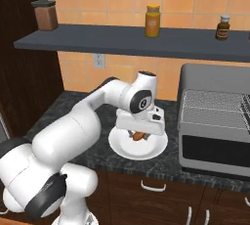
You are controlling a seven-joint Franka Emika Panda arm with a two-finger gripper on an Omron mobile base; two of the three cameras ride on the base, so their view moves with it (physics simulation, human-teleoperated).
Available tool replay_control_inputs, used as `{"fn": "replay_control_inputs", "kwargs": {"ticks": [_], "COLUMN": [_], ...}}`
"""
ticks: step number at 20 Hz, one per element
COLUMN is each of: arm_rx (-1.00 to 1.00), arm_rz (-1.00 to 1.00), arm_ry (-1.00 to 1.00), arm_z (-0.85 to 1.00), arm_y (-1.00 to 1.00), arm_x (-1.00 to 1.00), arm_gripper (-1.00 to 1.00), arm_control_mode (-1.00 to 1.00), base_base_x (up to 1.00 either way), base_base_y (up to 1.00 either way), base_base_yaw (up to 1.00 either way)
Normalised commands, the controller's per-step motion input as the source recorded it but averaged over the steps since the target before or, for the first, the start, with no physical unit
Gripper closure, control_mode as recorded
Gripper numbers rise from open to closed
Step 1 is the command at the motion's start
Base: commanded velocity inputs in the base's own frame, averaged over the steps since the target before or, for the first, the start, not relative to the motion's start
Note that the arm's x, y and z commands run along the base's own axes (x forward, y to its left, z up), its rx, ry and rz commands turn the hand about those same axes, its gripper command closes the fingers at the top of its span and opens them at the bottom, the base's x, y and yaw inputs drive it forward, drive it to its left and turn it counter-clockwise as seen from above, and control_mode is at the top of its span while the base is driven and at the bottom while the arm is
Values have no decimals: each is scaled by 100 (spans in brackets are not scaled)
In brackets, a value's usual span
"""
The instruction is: Pick up the kebab skewer and baguette bread, and place them inside the toaster oven. Close the toaster oven door and start by setting the timer.
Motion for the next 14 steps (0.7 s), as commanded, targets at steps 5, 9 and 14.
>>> {"fn": "replay_control_inputs", "kwargs": {"ticks": [5,9,14], "arm_rx": [0,1,0], "arm_rz": [19,13,9], "arm_ry": [4,1,0], "arm_z": [20,7,4], "arm_y": [33,29,0], "arm_x": [-12,-18,-16], "arm_gripper": [100,100,100], "arm_control_mode": [-100,-100,100], "base_base_x": [0,0,-6], "base_base_y": [0,0,0], "base_base_yaw": [0,0,1]}}
